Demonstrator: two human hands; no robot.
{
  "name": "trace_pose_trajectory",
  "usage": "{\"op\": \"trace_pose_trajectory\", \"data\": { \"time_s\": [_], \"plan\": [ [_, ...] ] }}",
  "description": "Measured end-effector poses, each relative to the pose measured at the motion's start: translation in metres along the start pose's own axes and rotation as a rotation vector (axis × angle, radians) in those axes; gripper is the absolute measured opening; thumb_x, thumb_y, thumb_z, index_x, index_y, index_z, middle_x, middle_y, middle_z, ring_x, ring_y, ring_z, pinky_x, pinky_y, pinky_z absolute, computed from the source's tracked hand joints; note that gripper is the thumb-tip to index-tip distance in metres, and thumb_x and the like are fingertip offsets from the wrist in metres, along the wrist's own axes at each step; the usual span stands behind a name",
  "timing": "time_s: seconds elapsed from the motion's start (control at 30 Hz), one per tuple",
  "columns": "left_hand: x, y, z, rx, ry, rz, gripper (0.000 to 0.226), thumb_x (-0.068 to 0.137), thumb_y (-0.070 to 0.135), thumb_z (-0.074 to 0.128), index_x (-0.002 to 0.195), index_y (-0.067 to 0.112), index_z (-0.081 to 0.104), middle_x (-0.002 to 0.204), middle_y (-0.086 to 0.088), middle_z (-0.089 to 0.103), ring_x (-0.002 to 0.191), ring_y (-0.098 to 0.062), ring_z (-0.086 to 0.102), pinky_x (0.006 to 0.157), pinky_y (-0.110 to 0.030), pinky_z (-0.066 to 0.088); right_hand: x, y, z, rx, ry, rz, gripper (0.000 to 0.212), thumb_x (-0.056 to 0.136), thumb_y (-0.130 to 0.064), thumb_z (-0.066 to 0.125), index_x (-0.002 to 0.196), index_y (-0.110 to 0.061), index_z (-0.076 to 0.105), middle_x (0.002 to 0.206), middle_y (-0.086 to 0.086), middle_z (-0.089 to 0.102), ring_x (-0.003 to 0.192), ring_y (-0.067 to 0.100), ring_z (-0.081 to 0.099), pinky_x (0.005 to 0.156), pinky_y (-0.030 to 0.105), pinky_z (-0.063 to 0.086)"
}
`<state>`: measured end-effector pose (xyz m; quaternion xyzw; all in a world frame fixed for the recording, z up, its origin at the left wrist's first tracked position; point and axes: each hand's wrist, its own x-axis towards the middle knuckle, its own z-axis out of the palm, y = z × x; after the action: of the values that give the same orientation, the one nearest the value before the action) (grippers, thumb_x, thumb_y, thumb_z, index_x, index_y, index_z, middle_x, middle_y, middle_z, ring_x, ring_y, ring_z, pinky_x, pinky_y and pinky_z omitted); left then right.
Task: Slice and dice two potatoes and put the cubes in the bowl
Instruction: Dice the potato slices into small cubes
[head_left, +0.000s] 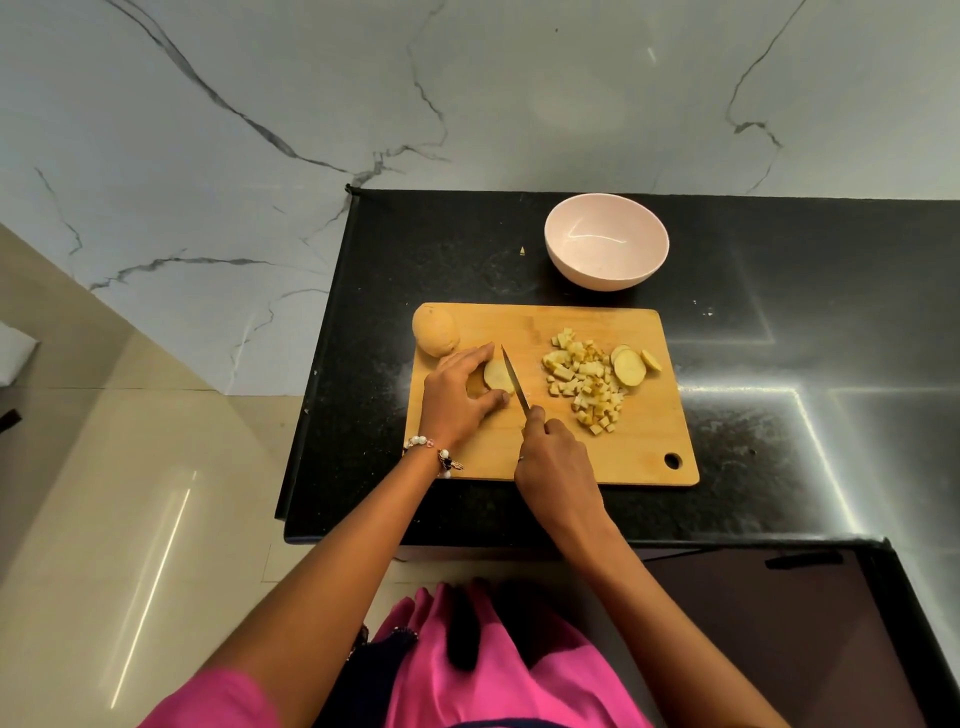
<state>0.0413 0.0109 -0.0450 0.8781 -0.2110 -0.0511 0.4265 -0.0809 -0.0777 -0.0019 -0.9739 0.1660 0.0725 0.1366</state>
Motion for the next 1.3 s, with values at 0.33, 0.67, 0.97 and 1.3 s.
{"op": "trace_pose_trajectory", "data": {
  "time_s": [0.33,0.67,0.97,1.3],
  "plan": [
    [0.0,0.0,0.002,-0.039,0.031,0.007,0.061,0.072,0.02,0.078,0.129,0.015,0.056,0.122,0.003,0.063,0.118,-0.009,0.049,0.1,-0.014,0.03,0.013,-0.008,0.0,-0.017,-0.01,-0.012,0.054,0.095,-0.002,0.028,0.148,0.002,0.015,0.126,0.02,0.048,0.099,0.037,0.056,0.077,0.038,0.041],
    [0.001,-0.001,0.002,-0.045,0.047,0.014,0.06,0.071,0.018,0.078,0.127,0.015,0.058,0.119,0.002,0.064,0.115,-0.01,0.05,0.098,-0.014,0.031,0.011,-0.012,0.001,-0.013,0.003,0.006,0.054,0.095,-0.002,0.028,0.147,0.002,0.015,0.124,0.02,0.049,0.098,0.036,0.057,0.077,0.037,0.042],
    [0.002,-0.001,0.003,-0.053,0.054,0.022,0.061,0.07,0.017,0.079,0.127,0.014,0.058,0.116,0.002,0.065,0.112,-0.009,0.05,0.097,-0.013,0.03,0.015,-0.011,0.009,-0.058,0.016,-0.021,0.051,0.096,0.0,0.025,0.145,0.007,0.016,0.118,0.021,0.051,0.093,0.038,0.06,0.073,0.038,0.046],
    [0.0,-0.001,0.002,-0.037,0.043,0.025,0.063,0.071,0.019,0.079,0.129,0.014,0.055,0.119,0.002,0.064,0.115,-0.008,0.048,0.096,-0.009,0.026,-0.012,0.008,0.009,-0.004,0.005,-0.038,0.056,0.092,-0.004,0.033,0.146,0.002,0.02,0.121,0.02,0.053,0.095,0.038,0.057,0.073,0.039,0.042]
  ]
}}
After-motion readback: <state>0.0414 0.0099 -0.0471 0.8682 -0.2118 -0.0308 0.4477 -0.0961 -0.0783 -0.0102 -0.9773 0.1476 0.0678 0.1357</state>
